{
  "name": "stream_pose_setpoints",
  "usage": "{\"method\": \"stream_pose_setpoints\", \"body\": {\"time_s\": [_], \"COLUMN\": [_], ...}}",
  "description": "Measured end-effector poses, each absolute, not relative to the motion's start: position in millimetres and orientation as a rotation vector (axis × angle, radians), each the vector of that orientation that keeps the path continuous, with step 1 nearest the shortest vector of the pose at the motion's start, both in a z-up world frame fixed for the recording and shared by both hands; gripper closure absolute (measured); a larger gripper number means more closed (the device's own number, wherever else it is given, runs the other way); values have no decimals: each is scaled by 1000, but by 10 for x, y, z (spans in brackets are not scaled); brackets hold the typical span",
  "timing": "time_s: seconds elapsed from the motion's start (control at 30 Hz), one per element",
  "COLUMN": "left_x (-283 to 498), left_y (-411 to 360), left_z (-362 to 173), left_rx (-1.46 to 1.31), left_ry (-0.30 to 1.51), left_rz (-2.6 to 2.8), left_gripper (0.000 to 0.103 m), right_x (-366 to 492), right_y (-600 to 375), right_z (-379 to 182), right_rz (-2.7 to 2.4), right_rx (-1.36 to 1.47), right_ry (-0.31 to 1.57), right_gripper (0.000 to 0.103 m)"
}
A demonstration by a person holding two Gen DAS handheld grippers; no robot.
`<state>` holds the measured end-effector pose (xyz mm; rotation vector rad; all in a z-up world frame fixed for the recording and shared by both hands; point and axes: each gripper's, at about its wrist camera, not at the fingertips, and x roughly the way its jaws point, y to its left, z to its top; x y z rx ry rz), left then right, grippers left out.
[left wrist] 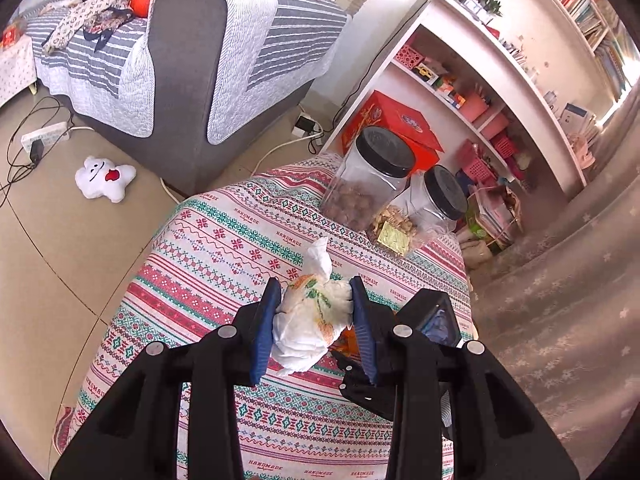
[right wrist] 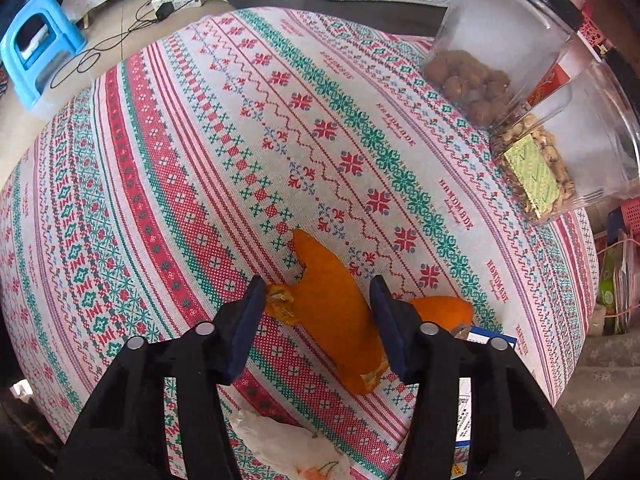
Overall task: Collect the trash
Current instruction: 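Grasp the orange peel with the right gripper and lift it, then carry the orange peel over the white bin and open the right gripper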
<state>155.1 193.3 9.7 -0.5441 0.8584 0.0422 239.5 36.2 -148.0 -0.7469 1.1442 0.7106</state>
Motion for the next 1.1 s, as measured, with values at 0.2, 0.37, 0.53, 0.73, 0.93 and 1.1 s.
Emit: {"method": "stream_pose_setpoints", "body": {"time_s": [0.2,0.37,0.53,0.73,0.93,1.1], "left_x": [1544,1511,1506,1494,1439,1374], "left_y": [2012,2092,2099,2046,1883,1698], "left_z": [55,73,73,112,156,212], "left_rx": [-554,-563,-563,-550,-518,-493], "left_ry": [866,852,849,828,794,751], "left_rz": [76,95,101,103,110,107], "left_gripper": [67,67,67,67,67,67], "right_x": [2401,2426,2439,2341,2108,1893], "right_y": [405,383,321,159,-151,-412], "right_z": [-1360,-1030,-575,-61,170,178], "right_rz": [723,696,634,581,473,360], "right_rx": [-672,-562,-439,-285,-129,-103], "right_ry": [1116,1037,919,785,710,670], "right_gripper": [91,91,91,91,91,91]}}
